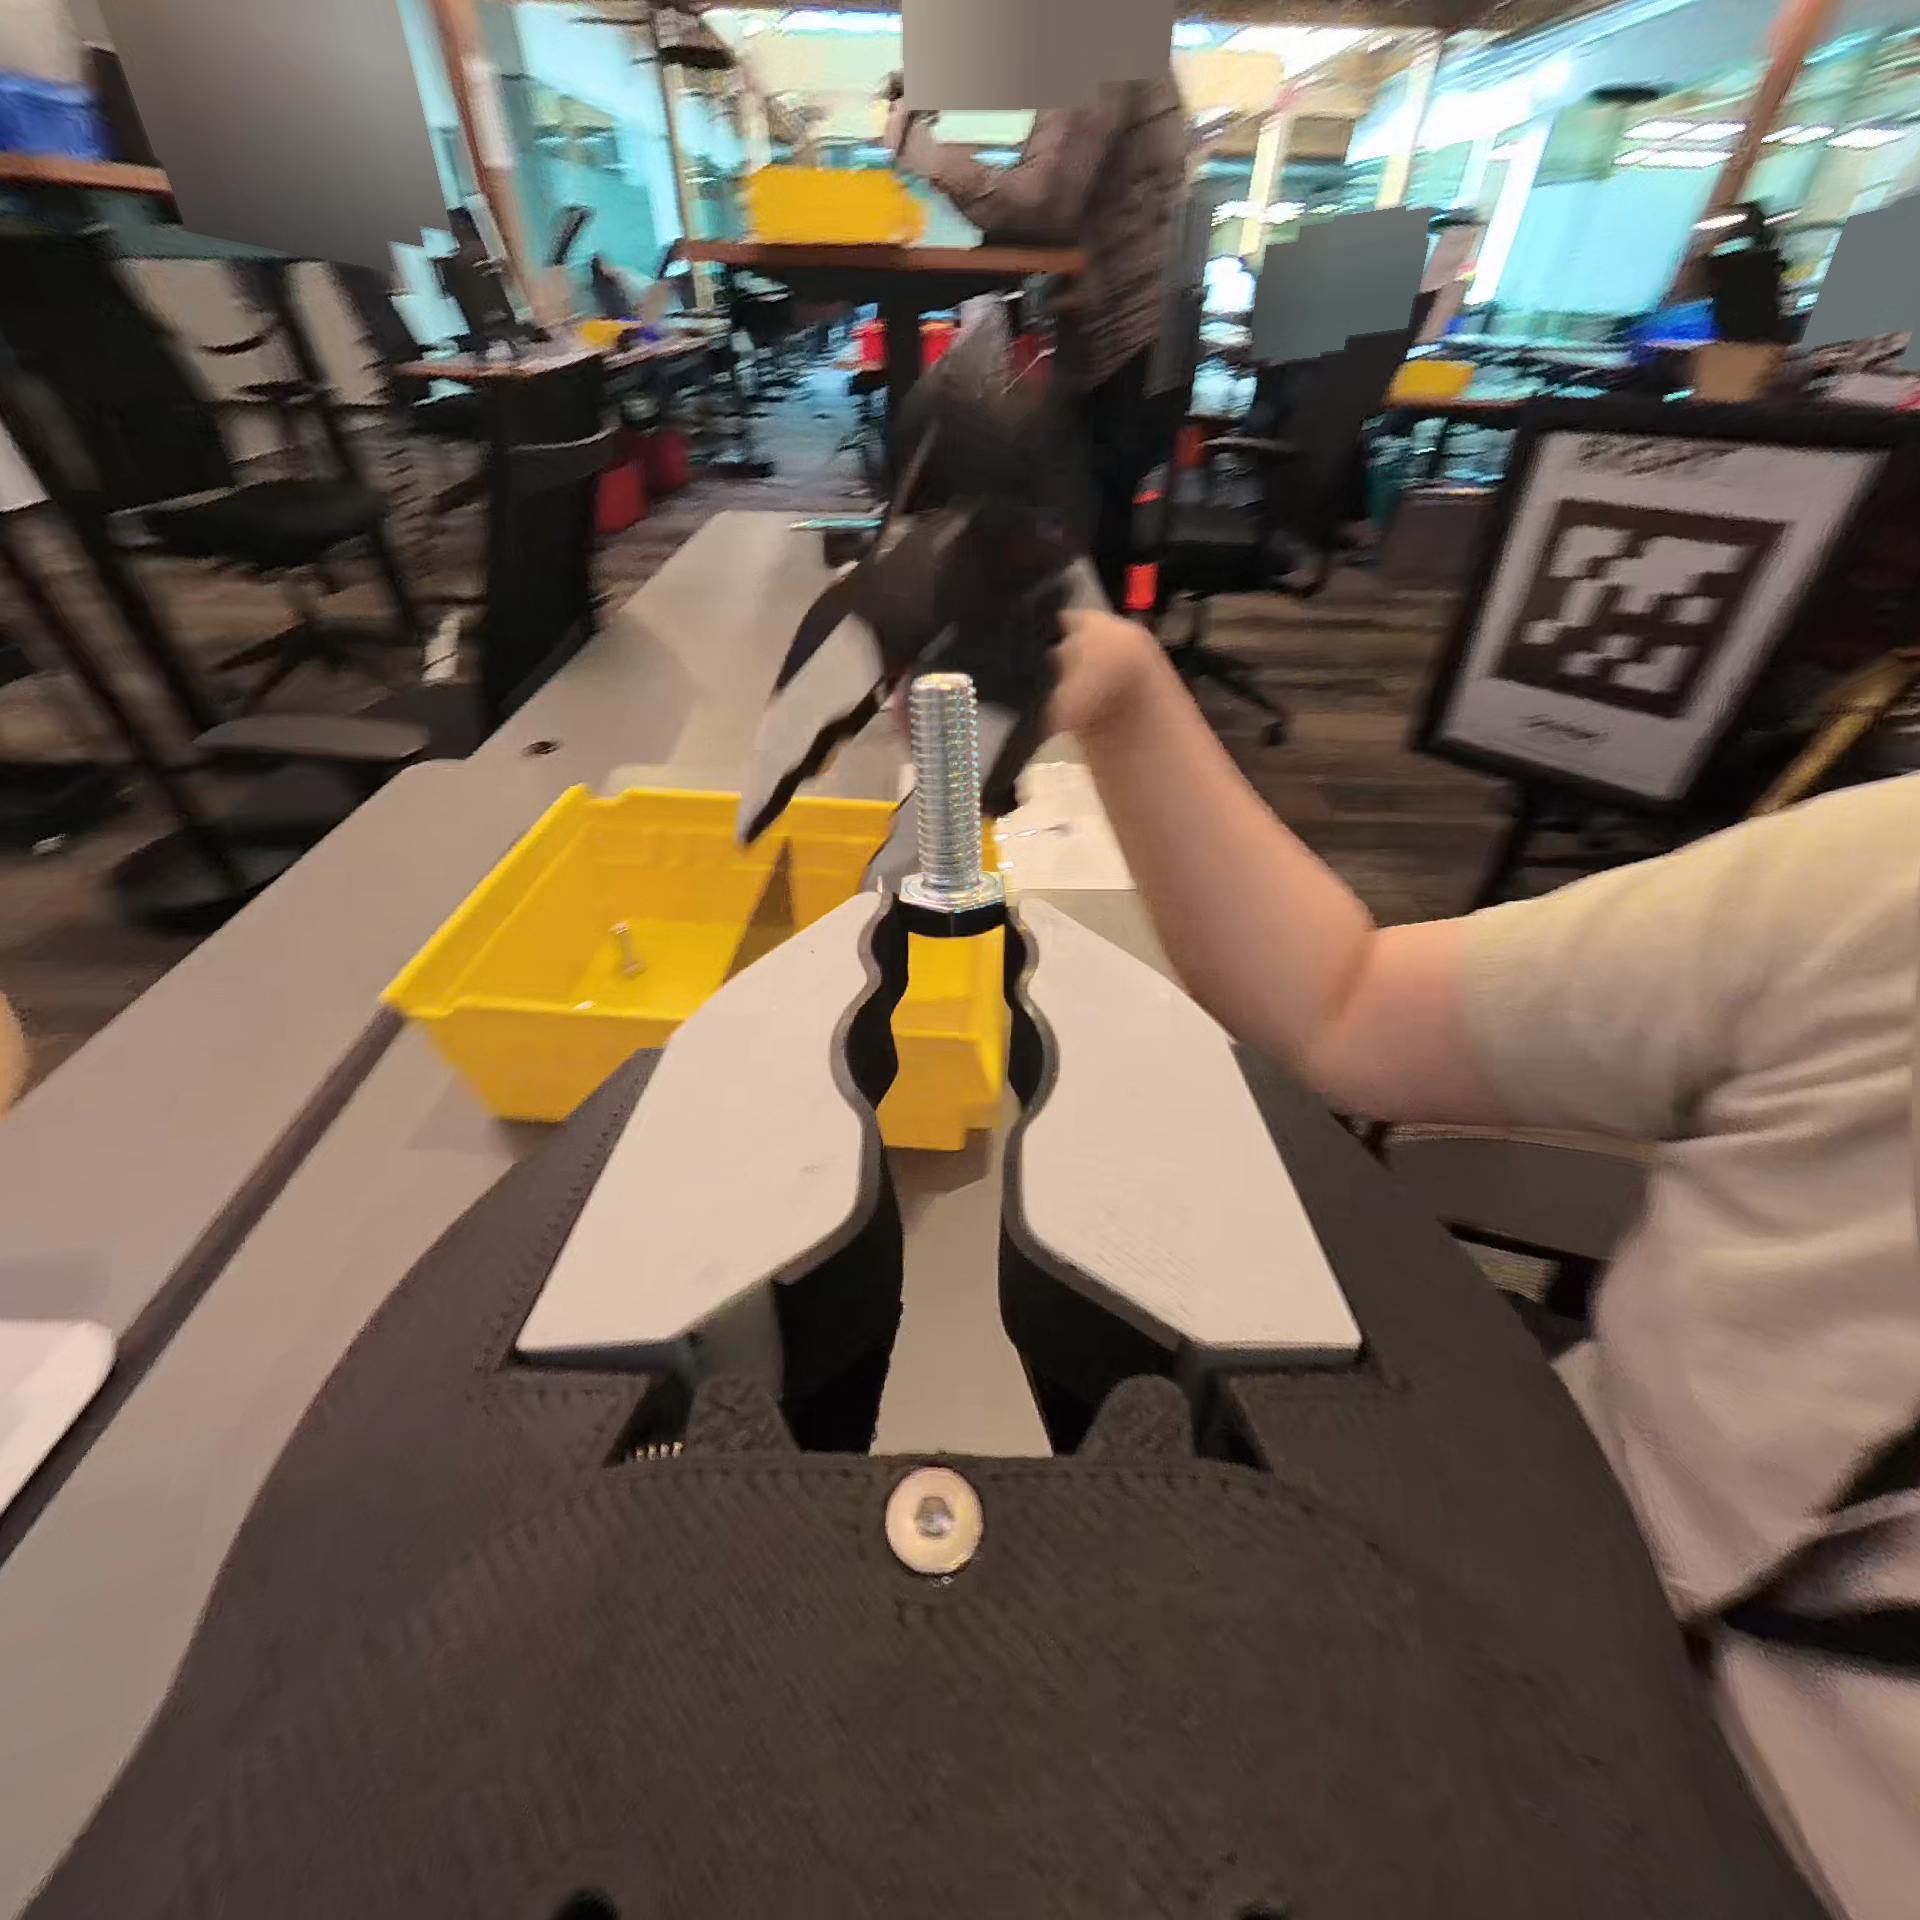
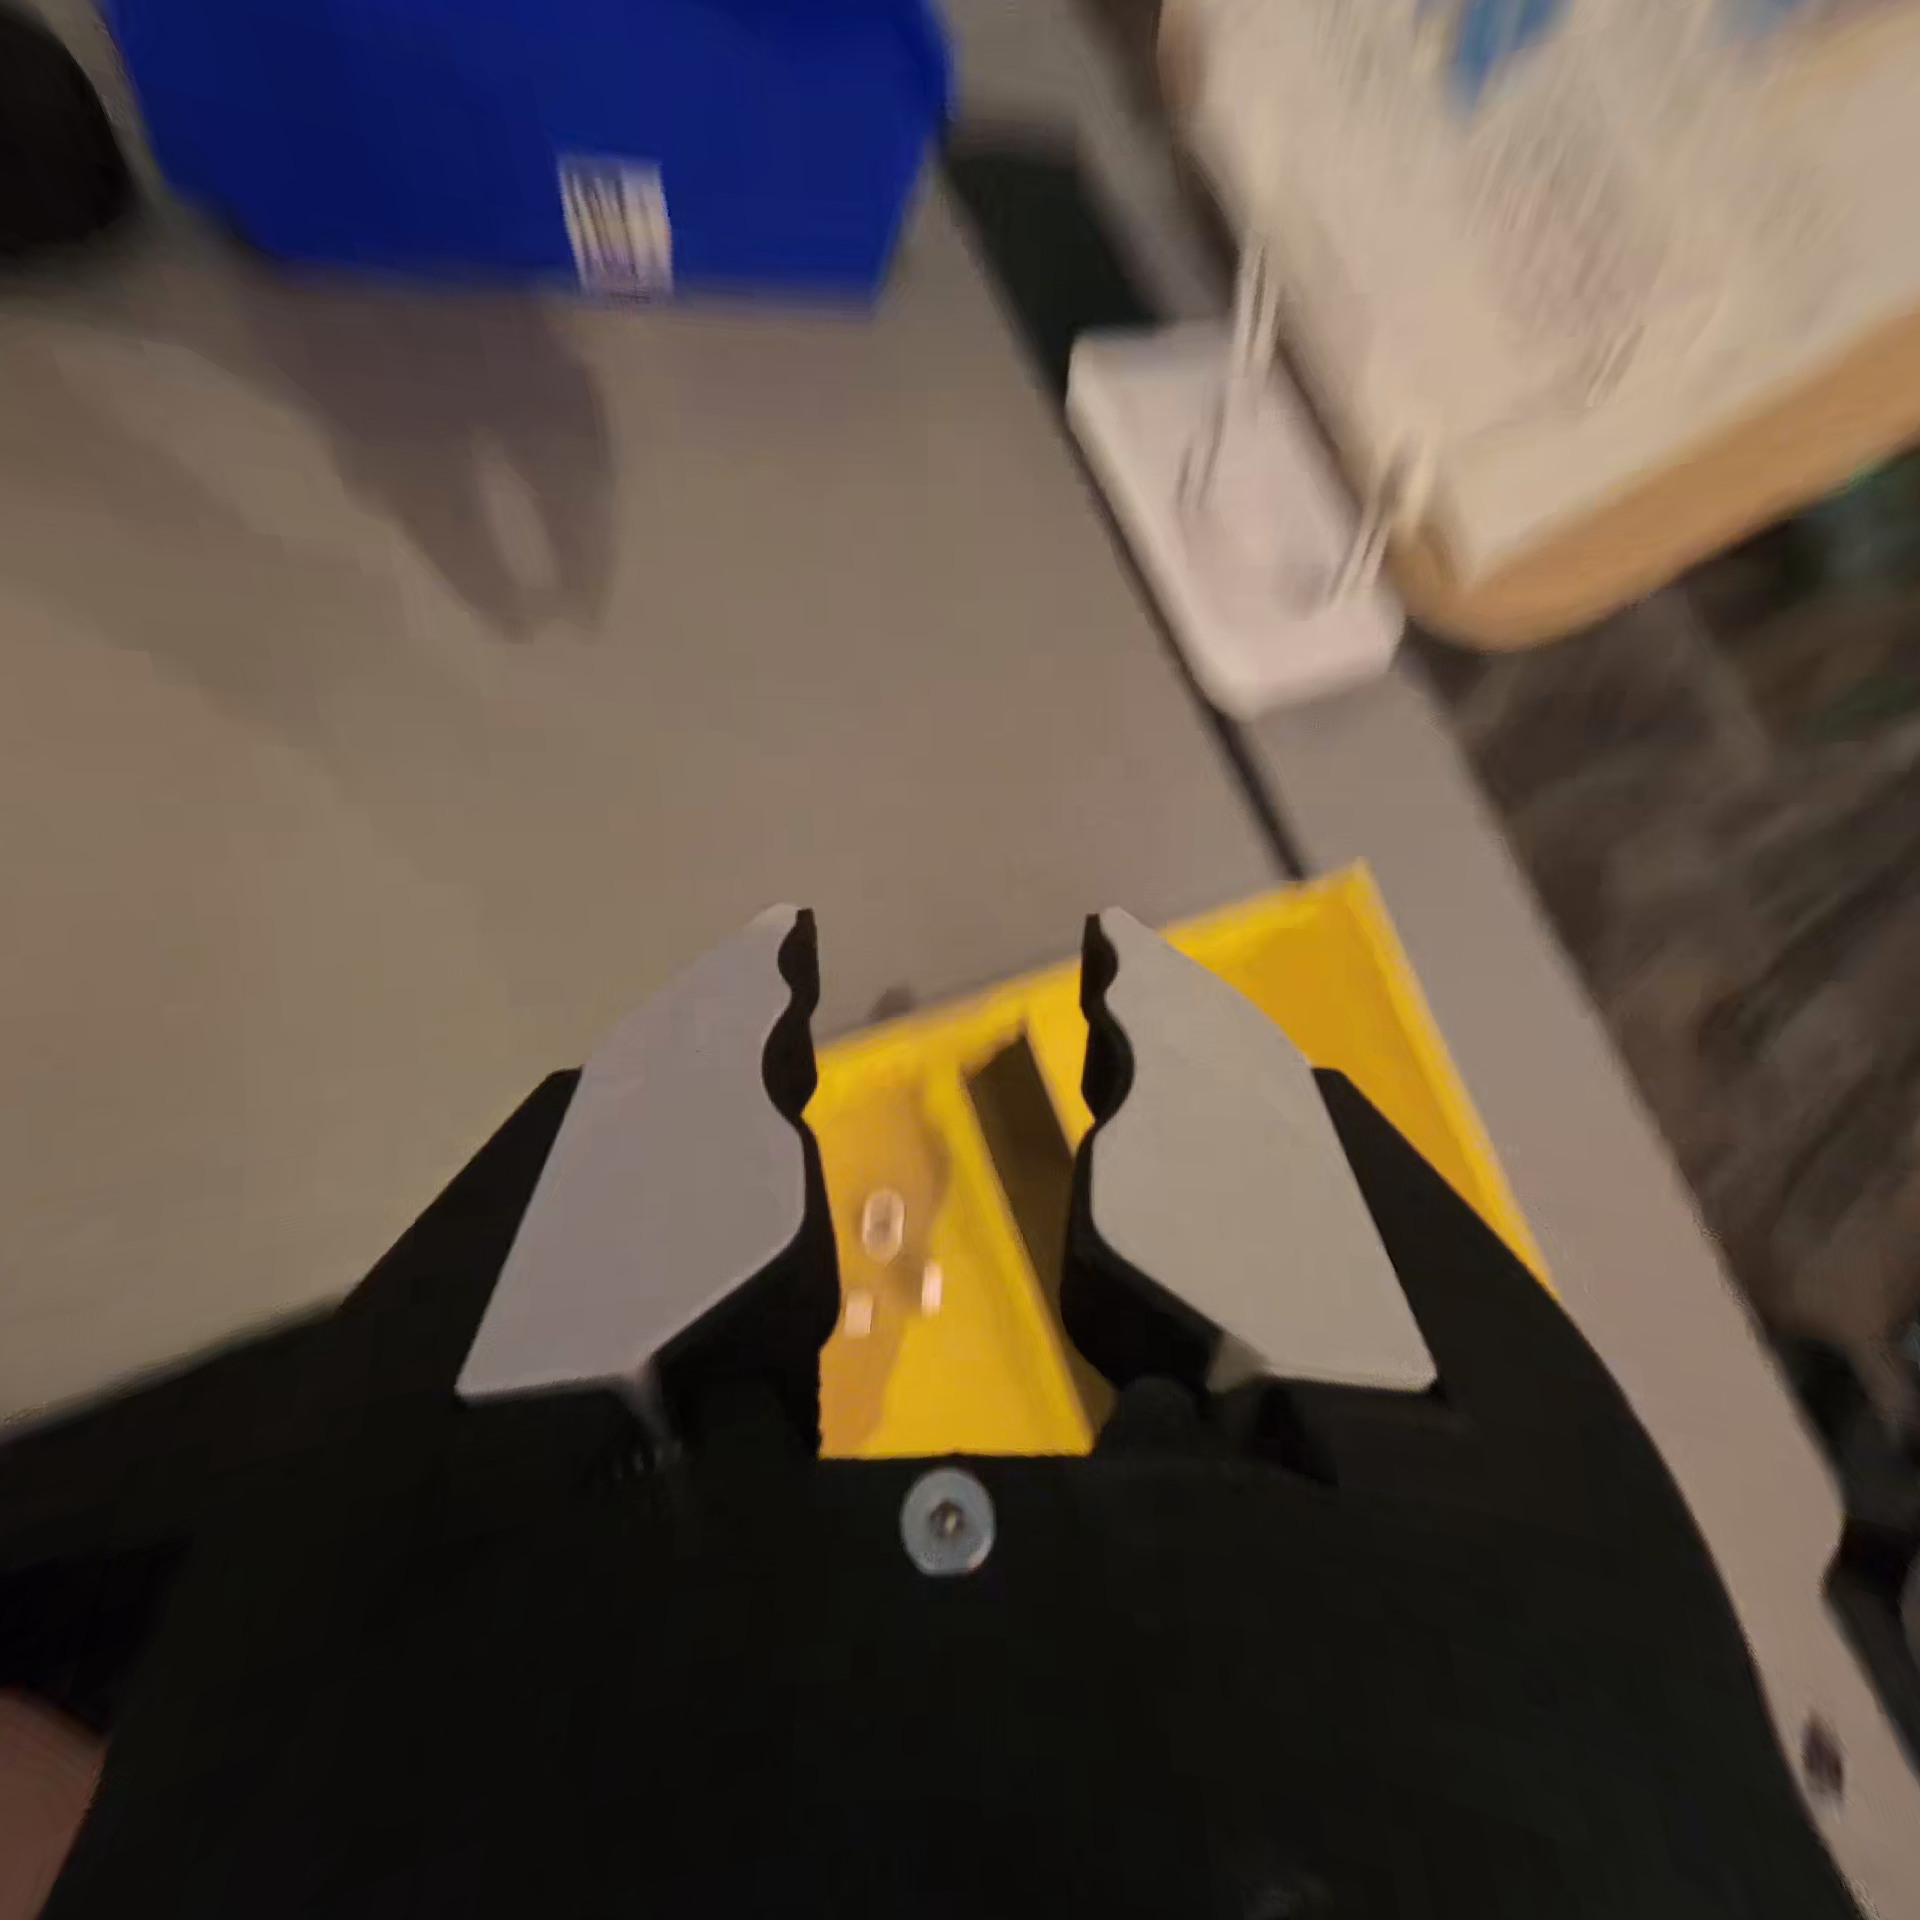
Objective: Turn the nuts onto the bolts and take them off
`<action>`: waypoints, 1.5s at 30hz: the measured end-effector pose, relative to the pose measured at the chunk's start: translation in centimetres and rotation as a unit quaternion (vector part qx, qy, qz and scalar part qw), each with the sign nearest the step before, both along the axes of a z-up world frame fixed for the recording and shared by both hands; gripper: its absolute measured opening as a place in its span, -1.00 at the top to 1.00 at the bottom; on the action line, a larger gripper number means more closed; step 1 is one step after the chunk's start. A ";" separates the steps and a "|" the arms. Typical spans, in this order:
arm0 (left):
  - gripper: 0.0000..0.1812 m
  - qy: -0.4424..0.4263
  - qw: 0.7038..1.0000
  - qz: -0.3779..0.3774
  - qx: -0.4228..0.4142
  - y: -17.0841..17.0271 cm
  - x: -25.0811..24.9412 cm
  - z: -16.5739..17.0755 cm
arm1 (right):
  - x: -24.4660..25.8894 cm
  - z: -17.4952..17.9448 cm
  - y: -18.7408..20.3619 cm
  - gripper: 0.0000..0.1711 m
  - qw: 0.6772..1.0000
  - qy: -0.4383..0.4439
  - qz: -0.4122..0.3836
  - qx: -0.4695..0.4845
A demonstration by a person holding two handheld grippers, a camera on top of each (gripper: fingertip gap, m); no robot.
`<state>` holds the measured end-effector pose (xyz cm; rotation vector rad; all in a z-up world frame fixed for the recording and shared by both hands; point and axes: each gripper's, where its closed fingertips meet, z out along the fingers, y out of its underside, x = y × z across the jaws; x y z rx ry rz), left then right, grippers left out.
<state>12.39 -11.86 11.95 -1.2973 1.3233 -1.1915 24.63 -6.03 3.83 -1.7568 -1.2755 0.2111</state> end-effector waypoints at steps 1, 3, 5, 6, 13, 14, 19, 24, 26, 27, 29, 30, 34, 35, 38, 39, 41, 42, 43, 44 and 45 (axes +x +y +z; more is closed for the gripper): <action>0.81 -0.001 1.000 0.008 0.000 0.3 0.2 -0.2 | -2.3 2.7 -0.6 0.42 0.997 0.053 0.032 0.039; 0.81 -0.004 1.000 0.010 -0.012 0.6 0.6 -0.5 | -7.0 7.7 -2.8 0.37 0.973 0.191 0.111 0.071; 0.81 -0.009 1.000 0.010 -0.020 0.7 0.8 -0.6 | -10.1 10.7 -4.5 0.19 0.936 0.305 0.168 0.049; 0.81 -0.013 1.000 0.008 -0.023 0.7 0.8 -0.5 | -11.1 11.3 -4.6 0.21 0.926 0.335 0.174 0.033; 0.81 -0.012 1.000 -0.001 -0.014 0.2 0.8 -0.4 | -13.4 10.7 -4.5 0.65 0.893 0.396 0.206 -0.058; 0.81 -0.008 1.000 -0.002 -0.013 0.2 0.8 -0.5 | -13.5 10.8 -4.6 0.68 0.889 0.402 0.212 -0.062; 0.81 -0.007 1.000 -0.008 -0.026 0.3 0.8 -0.7 | -12.7 10.6 -4.5 0.88 0.887 0.396 0.220 -0.090; 0.71 -0.037 0.998 0.002 -0.042 0.9 -0.9 0.9 | -1.6 9.0 3.2 0.88 0.944 0.327 0.004 0.044; 0.68 -0.047 0.998 0.013 -0.028 1.1 -1.5 1.6 | 5.3 4.5 7.8 0.88 0.956 0.256 -0.135 0.049; 0.67 -0.049 0.998 0.016 -0.022 1.1 -1.7 1.8 | 8.1 1.7 9.4 0.88 0.956 0.225 -0.189 0.016; 0.64 -0.040 0.999 0.020 -0.013 1.0 -1.9 1.8 | 11.7 -3.1 11.1 0.88 0.948 0.179 -0.255 -0.060; 0.63 -0.034 0.999 0.019 -0.010 0.9 -1.9 1.6 | 12.5 -4.7 11.5 0.88 0.947 0.161 -0.264 -0.083; 0.60 -0.016 1.000 0.013 0.006 0.6 -1.8 1.2 | 12.5 -8.7 12.4 0.88 0.959 0.087 -0.225 -0.150; 0.60 -0.014 1.000 0.014 0.012 0.5 -1.8 1.2 | 12.2 -9.7 12.8 0.88 0.964 0.057 -0.208 -0.158; 0.59 -0.013 0.999 0.018 0.027 0.5 -2.3 1.4 | 11.6 -13.3 13.0 0.88 0.970 -0.074 -0.132 -0.191; 0.59 -0.014 0.999 0.019 0.031 0.5 -2.5 1.6 | 11.9 -14.5 12.9 0.88 0.965 -0.130 -0.114 -0.196; 0.59 -0.026 0.999 0.018 0.034 0.4 -2.9 2.2 | 12.4 -16.1 13.0 0.87 0.955 -0.209 -0.080 -0.196; 0.59 -0.034 0.999 0.019 0.035 0.4 -3.1 2.5 | 12.3 -16.6 13.0 0.87 0.953 -0.223 -0.062 -0.197; 0.59 -0.040 0.998 0.021 0.035 0.4 -3.4 2.8 | 12.2 -17.1 13.2 0.87 0.954 -0.222 -0.050 -0.197; 0.59 -0.044 0.998 0.023 0.035 0.5 -3.6 2.9 | 12.0 -17.4 13.4 0.87 0.955 -0.217 -0.045 -0.198; 0.59 -0.045 0.998 0.026 0.036 0.6 -3.7 2.9 | 12.1 -17.6 13.7 0.87 0.956 -0.211 -0.047 -0.197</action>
